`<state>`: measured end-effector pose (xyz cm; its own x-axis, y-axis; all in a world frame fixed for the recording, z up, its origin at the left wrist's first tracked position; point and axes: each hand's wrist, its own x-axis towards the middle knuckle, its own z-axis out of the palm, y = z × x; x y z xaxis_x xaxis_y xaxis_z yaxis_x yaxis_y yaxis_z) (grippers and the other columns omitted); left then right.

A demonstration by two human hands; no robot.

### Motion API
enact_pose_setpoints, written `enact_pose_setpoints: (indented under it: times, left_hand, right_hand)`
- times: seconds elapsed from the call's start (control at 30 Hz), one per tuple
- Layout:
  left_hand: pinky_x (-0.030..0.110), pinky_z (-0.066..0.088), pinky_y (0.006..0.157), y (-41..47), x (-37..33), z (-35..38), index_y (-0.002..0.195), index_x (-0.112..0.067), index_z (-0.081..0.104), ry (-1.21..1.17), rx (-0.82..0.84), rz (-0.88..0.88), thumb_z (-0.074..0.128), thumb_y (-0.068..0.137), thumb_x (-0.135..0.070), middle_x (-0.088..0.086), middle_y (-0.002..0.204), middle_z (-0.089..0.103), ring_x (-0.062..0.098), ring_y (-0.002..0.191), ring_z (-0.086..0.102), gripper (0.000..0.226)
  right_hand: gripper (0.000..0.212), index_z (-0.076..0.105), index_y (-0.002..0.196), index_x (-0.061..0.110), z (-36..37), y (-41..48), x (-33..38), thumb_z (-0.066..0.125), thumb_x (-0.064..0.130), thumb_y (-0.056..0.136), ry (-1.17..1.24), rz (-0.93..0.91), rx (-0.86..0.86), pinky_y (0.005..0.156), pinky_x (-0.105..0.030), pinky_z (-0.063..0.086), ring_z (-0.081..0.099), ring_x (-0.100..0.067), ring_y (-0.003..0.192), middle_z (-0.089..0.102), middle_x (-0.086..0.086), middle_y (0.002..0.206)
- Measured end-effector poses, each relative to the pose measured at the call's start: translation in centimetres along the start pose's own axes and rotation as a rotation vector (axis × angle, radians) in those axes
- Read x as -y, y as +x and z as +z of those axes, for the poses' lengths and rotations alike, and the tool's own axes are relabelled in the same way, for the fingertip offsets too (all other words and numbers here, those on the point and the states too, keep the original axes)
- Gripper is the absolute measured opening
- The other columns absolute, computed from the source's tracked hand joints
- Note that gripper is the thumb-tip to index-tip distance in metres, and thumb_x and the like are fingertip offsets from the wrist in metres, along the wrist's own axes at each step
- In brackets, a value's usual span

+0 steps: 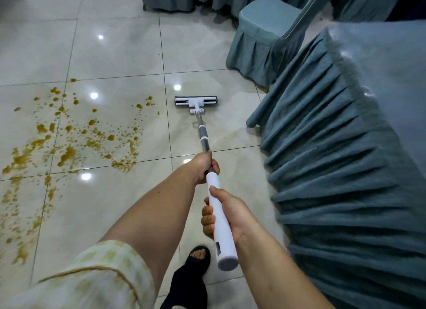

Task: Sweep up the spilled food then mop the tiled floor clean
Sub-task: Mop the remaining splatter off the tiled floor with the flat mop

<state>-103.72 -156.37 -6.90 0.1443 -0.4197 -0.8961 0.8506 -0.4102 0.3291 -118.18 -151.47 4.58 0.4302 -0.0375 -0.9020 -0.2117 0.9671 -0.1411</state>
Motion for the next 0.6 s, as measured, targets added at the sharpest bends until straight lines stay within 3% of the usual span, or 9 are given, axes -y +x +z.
enact_pose_setpoints:
  times: [0.4, 0.6]
  left_hand:
    - [0.010, 0.034, 0.036, -14.9, 26.3, -1.4, 0.085, -0.012, 0.038, 0.099, 0.019, -0.031, 0.040, 0.101, -0.025, 0.001, 0.062, 0.035, 0.008, 0.049, 0.033, 0.020]
    - [0.011, 0.033, 0.037, -20.1, 31.7, -3.4, 0.086, -0.013, 0.039, 0.093, 0.046, 0.007, 0.045, 0.100, -0.031, -0.001, 0.061, 0.037, 0.008, 0.036, 0.039, 0.023]
  right_hand:
    - [0.028, 0.046, 0.079, 0.008, -13.7, -14.7, -22.1, 0.056, 0.030, 0.094, 0.061, 0.018, 0.022, 0.035, -0.016, 0.035, 0.039, -0.014, 0.036, 0.042, -0.003, 0.055]
    - [0.031, 0.045, 0.077, 0.008, -14.9, -18.9, -27.7, 0.055, 0.031, 0.095, 0.083, -0.037, 0.037, 0.034, -0.015, 0.034, 0.039, -0.012, 0.034, 0.038, -0.001, 0.059]
